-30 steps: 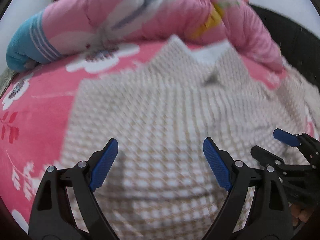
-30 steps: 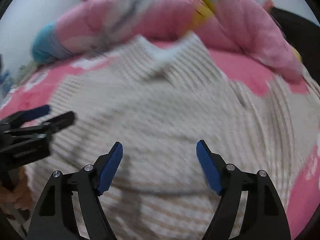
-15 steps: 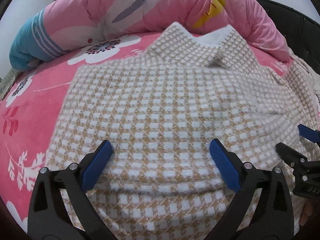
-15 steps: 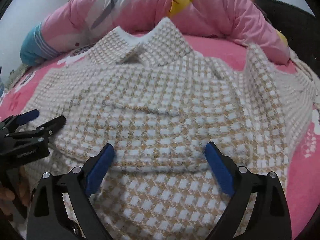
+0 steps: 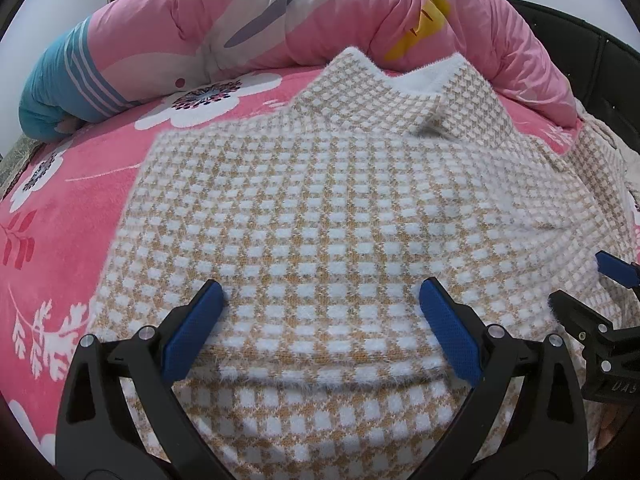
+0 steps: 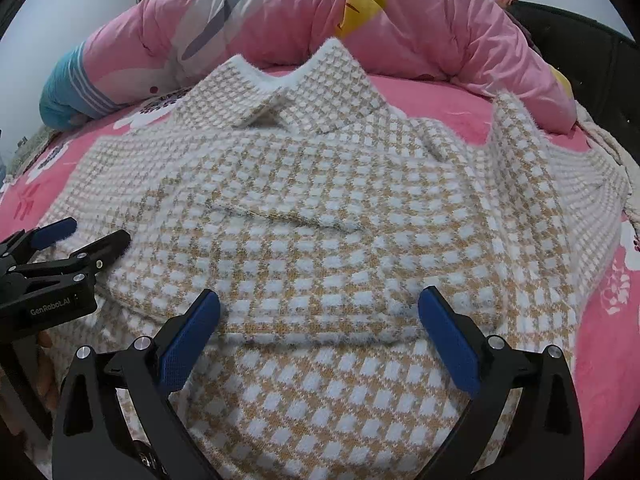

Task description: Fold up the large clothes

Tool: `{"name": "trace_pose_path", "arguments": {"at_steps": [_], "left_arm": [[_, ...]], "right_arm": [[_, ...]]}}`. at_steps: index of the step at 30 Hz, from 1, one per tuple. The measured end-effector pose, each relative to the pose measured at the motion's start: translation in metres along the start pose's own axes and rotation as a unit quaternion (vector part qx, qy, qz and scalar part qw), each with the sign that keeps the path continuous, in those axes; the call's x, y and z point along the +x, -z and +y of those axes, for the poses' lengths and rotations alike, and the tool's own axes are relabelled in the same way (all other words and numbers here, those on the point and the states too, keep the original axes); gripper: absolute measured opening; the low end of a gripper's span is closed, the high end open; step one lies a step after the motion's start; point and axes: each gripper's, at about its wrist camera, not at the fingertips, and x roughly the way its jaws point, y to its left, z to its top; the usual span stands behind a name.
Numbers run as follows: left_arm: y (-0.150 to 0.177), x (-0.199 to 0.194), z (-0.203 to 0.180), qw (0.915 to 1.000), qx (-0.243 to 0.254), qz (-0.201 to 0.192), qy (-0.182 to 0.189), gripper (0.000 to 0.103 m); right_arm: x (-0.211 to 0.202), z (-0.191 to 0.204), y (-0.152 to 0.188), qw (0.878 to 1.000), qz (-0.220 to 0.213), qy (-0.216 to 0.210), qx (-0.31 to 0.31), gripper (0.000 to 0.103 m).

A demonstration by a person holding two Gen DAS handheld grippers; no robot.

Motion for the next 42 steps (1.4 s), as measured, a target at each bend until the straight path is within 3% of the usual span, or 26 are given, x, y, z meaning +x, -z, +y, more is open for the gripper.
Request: {"name": "trace_pose_path", "arguments": {"at_steps": [42], "left_arm": [[0.0003, -0.0004, 0.0017, 1.0, -0.001, 0.001, 0.001, 0.095]], "right_arm": [[-0.0022, 0.0005, -0.0003, 1.0, -0.008, 0.002, 0.0, 0.097]]}}
